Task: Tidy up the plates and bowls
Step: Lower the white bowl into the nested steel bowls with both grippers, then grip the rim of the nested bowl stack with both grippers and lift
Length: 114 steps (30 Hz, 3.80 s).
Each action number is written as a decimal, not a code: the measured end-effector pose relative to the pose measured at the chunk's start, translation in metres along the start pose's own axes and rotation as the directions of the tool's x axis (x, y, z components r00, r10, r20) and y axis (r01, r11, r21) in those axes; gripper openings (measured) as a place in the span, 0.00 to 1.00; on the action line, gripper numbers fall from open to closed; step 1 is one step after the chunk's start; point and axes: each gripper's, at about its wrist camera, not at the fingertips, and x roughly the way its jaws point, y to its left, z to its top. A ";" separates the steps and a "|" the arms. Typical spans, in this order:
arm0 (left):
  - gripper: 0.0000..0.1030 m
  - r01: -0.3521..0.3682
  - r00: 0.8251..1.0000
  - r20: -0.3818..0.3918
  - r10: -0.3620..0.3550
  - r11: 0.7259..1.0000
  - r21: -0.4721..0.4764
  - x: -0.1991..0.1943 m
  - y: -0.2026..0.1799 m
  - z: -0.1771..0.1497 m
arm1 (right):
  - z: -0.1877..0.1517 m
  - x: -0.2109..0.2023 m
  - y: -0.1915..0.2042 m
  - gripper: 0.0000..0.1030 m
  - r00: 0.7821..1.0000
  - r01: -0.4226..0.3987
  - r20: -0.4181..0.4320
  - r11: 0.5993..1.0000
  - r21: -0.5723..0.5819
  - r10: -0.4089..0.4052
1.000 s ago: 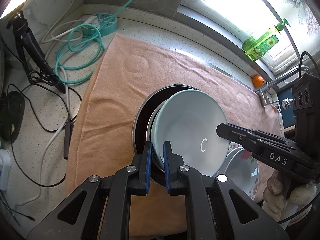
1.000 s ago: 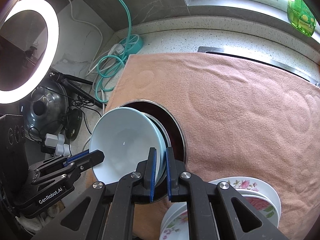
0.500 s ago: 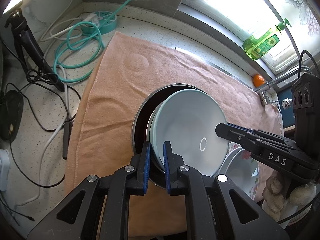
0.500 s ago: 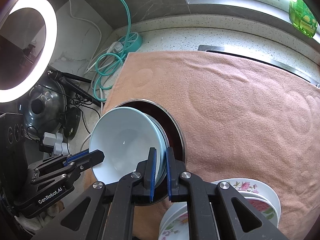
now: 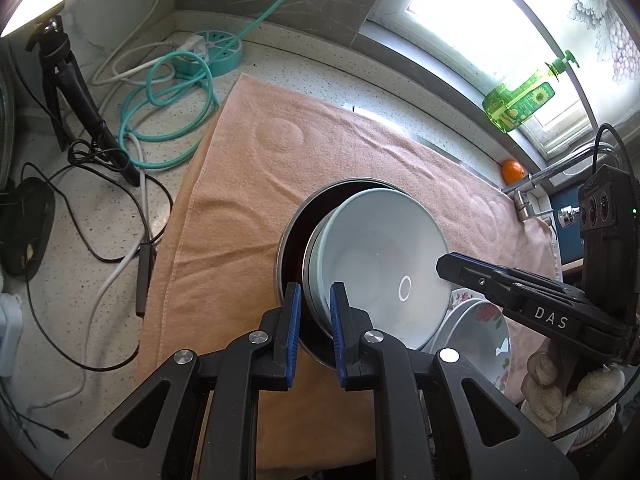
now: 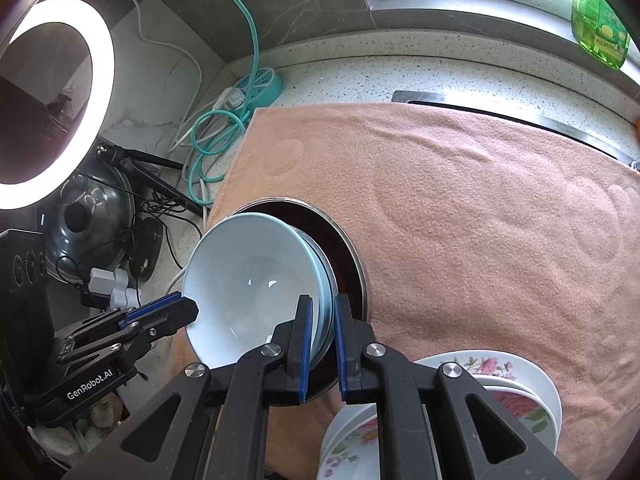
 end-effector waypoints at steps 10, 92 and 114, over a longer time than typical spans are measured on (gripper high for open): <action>0.13 0.045 0.998 0.055 -0.041 0.996 -0.074 -0.019 0.020 -0.008 | -0.009 -0.027 -0.005 0.11 0.995 -0.032 0.094 0.999 0.041 0.028; 0.06 -0.009 1.000 -0.001 0.009 0.999 -0.037 0.028 0.023 0.003 | -0.001 0.013 -0.024 0.11 1.000 -0.019 -0.001 0.993 0.117 0.020; 0.06 0.007 0.999 0.038 -0.006 0.999 -0.046 0.008 0.017 0.008 | -0.001 -0.007 -0.021 0.11 0.999 -0.033 0.026 0.988 0.152 0.029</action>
